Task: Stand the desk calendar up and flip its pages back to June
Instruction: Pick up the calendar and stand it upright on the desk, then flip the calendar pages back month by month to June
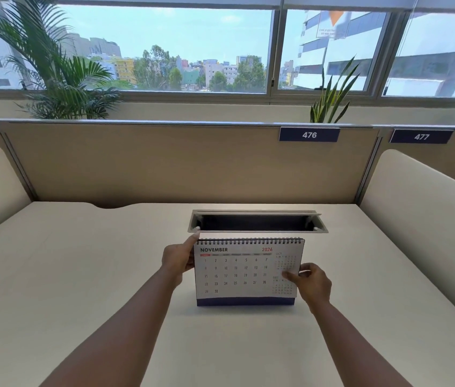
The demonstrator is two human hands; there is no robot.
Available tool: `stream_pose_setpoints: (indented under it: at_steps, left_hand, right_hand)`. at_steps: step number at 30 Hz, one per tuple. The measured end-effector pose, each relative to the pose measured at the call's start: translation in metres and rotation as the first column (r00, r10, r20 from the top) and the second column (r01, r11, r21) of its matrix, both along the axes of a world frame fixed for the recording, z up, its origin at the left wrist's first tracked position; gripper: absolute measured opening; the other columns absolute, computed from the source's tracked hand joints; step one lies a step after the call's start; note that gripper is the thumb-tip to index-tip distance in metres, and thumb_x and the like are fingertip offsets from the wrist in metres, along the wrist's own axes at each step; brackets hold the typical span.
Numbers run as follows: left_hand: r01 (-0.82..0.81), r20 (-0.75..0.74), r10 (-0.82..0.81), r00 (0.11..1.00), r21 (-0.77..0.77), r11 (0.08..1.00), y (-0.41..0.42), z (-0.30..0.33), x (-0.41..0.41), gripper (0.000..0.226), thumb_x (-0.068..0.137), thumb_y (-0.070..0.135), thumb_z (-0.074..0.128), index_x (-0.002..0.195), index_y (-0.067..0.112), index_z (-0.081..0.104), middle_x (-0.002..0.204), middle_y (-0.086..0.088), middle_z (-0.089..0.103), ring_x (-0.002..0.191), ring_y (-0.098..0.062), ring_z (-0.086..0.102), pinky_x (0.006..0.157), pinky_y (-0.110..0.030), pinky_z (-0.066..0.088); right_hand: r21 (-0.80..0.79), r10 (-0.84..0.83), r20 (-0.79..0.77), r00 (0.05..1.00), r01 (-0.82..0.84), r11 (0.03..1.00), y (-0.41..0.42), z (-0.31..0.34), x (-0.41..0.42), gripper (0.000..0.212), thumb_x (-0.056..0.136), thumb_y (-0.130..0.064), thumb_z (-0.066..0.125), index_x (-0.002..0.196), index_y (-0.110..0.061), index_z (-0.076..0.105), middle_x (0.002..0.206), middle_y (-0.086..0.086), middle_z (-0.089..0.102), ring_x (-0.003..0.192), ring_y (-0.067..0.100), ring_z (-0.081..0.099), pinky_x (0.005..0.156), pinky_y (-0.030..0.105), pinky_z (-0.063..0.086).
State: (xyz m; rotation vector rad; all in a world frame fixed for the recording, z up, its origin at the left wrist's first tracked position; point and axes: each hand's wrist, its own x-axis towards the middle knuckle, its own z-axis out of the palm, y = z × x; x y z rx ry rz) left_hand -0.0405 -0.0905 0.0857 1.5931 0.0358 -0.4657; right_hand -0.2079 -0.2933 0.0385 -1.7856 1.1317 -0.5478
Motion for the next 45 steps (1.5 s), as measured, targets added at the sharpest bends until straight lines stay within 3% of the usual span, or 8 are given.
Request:
stream_pose_setpoints:
  at_steps: [3,7,10,14,27,34,39,45]
  left_hand:
    - [-0.021,-0.026,0.021,0.999,-0.003,1.0,-0.004,0.002,0.002,0.04,0.083,0.035,0.065,0.094,-0.004,0.063,0.084,-0.016,0.068,0.074,-0.025,0.064,0.055,-0.026,0.049]
    - [-0.005,-0.049,0.004,0.999,-0.007,1.0,-0.005,0.004,0.005,0.032,0.082,0.032,0.067,0.079,0.0,0.061,0.078,-0.015,0.067,0.065,-0.02,0.063,0.054,-0.026,0.048]
    - [0.007,-0.047,-0.007,0.999,0.001,1.0,-0.005,0.006,0.006,0.033,0.083,0.031,0.066,0.084,-0.001,0.061,0.08,-0.015,0.068,0.069,-0.024,0.064,0.062,-0.029,0.051]
    - [0.014,-0.034,-0.013,0.999,0.027,1.0,-0.003,0.006,0.005,0.039,0.085,0.031,0.064,0.1,-0.005,0.06,0.091,-0.018,0.068,0.083,-0.028,0.064,0.075,-0.035,0.051]
    - [-0.025,-0.033,0.026,0.999,0.032,0.999,-0.003,0.004,0.001,0.045,0.083,0.033,0.066,0.103,-0.006,0.06,0.09,-0.018,0.069,0.083,-0.028,0.064,0.074,-0.035,0.052]
    - [-0.02,-0.042,0.02,0.999,0.02,1.0,-0.003,0.002,0.004,0.043,0.081,0.035,0.068,0.097,-0.004,0.06,0.088,-0.017,0.069,0.08,-0.028,0.065,0.071,-0.034,0.053]
    - [-0.009,-0.061,0.009,0.998,0.013,1.0,-0.002,0.003,0.005,0.038,0.077,0.037,0.072,0.08,0.002,0.059,0.074,-0.012,0.068,0.069,-0.025,0.065,0.064,-0.032,0.054]
    - [-0.003,-0.059,0.004,0.998,0.019,1.0,-0.001,0.003,0.004,0.036,0.077,0.037,0.072,0.076,0.003,0.059,0.073,-0.011,0.068,0.068,-0.023,0.065,0.061,-0.031,0.052]
  right_hand:
    - [-0.004,-0.063,-0.057,0.996,0.063,0.998,0.0,-0.002,0.001,0.043,0.069,-0.029,0.078,0.095,-0.001,0.061,0.103,0.016,0.068,0.093,0.032,0.061,0.07,0.029,0.043]
    - [-0.043,-0.109,-0.123,0.986,0.105,0.994,0.006,0.0,0.003,0.041,0.071,-0.03,0.077,0.096,0.0,0.063,0.104,0.017,0.069,0.096,0.033,0.061,0.074,0.031,0.043]
    - [-0.043,-0.126,-0.149,0.981,0.121,0.992,0.011,0.006,0.005,0.045,0.07,-0.029,0.077,0.099,0.0,0.06,0.105,0.018,0.068,0.098,0.033,0.061,0.071,0.028,0.039]
    - [-0.03,-0.098,-0.229,0.969,0.093,0.995,0.013,0.012,0.005,0.042,0.072,-0.032,0.075,0.091,0.003,0.062,0.1,0.018,0.07,0.09,0.034,0.064,0.065,0.029,0.04]
    - [-0.086,-0.081,-0.333,0.94,0.055,0.995,0.018,0.025,-0.01,0.039,0.069,-0.03,0.078,0.088,0.0,0.062,0.094,0.017,0.07,0.077,0.03,0.065,0.058,0.029,0.046]
    - [0.034,-0.053,-0.27,0.961,0.065,0.997,0.012,0.025,-0.016,0.025,0.067,-0.016,0.08,0.074,-0.003,0.06,0.09,0.019,0.071,0.08,0.035,0.068,0.076,0.042,0.058]
    - [0.0,-0.055,-0.304,0.951,0.058,0.998,0.015,0.026,-0.016,0.022,0.072,-0.017,0.076,0.081,-0.004,0.061,0.093,0.017,0.071,0.082,0.034,0.068,0.067,0.032,0.051]
    - [0.043,-0.038,-0.232,0.972,0.05,0.998,0.013,0.027,-0.019,0.034,0.067,-0.013,0.08,0.087,-0.007,0.054,0.095,0.014,0.068,0.079,0.032,0.07,0.073,0.036,0.057]
